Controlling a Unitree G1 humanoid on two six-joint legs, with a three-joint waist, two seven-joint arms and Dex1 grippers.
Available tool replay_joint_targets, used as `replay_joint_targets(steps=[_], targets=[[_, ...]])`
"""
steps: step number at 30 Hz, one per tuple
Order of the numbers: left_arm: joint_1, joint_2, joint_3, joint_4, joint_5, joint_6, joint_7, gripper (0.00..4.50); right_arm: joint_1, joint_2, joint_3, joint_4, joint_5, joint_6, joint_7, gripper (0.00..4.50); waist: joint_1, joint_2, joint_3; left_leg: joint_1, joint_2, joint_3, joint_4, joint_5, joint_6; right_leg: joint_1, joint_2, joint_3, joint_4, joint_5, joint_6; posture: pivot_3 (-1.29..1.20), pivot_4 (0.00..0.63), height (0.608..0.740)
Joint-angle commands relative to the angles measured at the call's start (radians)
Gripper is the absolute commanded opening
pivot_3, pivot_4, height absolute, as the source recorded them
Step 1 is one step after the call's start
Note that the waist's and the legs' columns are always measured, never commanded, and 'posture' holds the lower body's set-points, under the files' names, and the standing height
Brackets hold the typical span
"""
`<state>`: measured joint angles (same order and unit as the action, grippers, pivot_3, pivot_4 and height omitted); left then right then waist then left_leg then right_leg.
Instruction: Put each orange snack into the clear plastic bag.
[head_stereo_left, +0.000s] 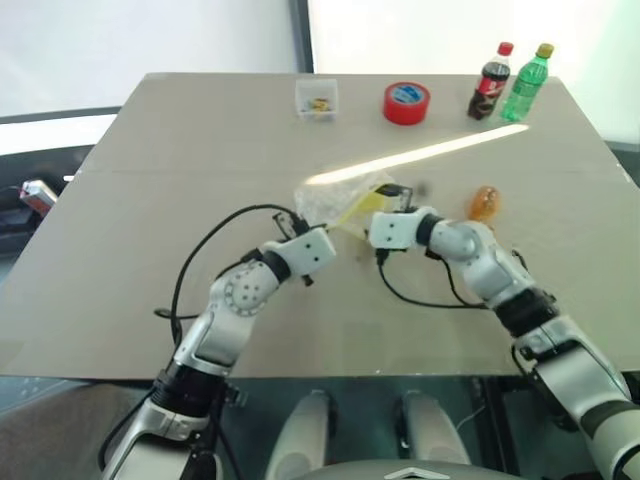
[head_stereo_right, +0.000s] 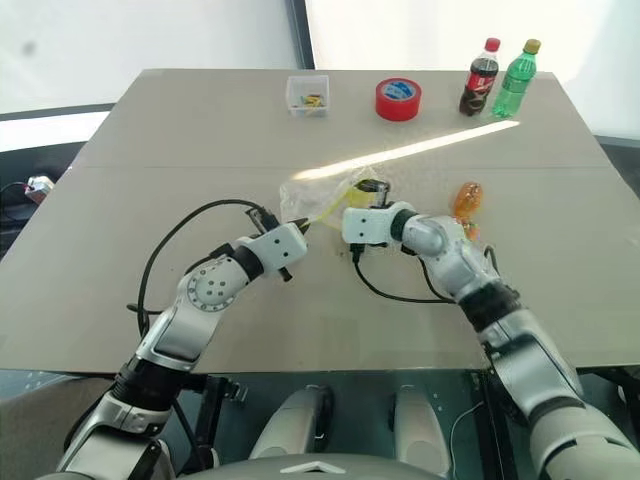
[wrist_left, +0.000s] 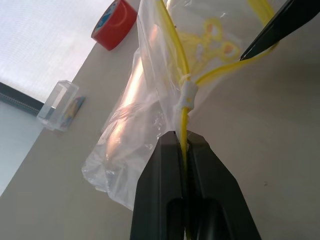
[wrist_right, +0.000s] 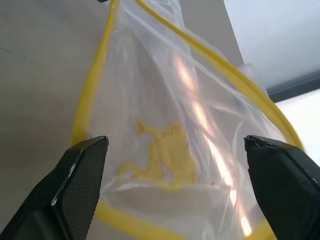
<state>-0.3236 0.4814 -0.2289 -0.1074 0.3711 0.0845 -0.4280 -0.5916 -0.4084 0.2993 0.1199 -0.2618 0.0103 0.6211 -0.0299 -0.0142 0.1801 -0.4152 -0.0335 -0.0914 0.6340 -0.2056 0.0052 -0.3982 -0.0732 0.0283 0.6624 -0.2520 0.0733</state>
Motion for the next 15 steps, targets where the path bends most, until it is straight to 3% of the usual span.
replay_joint_targets(steps=[1, 7, 15], targets=[[-0.017, 0.003, 0.025, -0.003, 0.009, -0.001, 0.021, 0.0, 0.084, -0.01, -0.162, -0.224, 0.205, 0.261, 0.07, 4.47, 0.0, 0.0, 0.0, 0.0, 0.0, 0.0, 0.0, 0.0, 0.0, 0.0, 0.0, 0.0, 0.0, 0.0, 0.0, 0.0, 0.15, 0.74], [-0.014, 0.002, 0.025, -0.004, 0.008, 0.001, 0.018, 0.0, 0.168, -0.166, -0.329, -0.297, 0.326, 0.425, 0.153, 4.47, 0.001, 0.0, 0.0, 0.001, 0.0, 0.001, 0.001, 0.0, 0.0, 0.0, 0.0, 0.001, 0.001, 0.0, 0.0, 0.0, 0.15, 0.74], [-0.031, -0.006, 0.009, 0.029, 0.01, -0.015, 0.014, 0.0, 0.107, -0.329, -0.316, -0.005, 0.347, 0.356, 0.288, 4.47, -0.005, 0.0, 0.0, 0.001, 0.001, 0.003, 0.001, 0.0, 0.0, 0.001, 0.0, 0.001, 0.001, 0.0, 0.0, 0.0, 0.15, 0.74]])
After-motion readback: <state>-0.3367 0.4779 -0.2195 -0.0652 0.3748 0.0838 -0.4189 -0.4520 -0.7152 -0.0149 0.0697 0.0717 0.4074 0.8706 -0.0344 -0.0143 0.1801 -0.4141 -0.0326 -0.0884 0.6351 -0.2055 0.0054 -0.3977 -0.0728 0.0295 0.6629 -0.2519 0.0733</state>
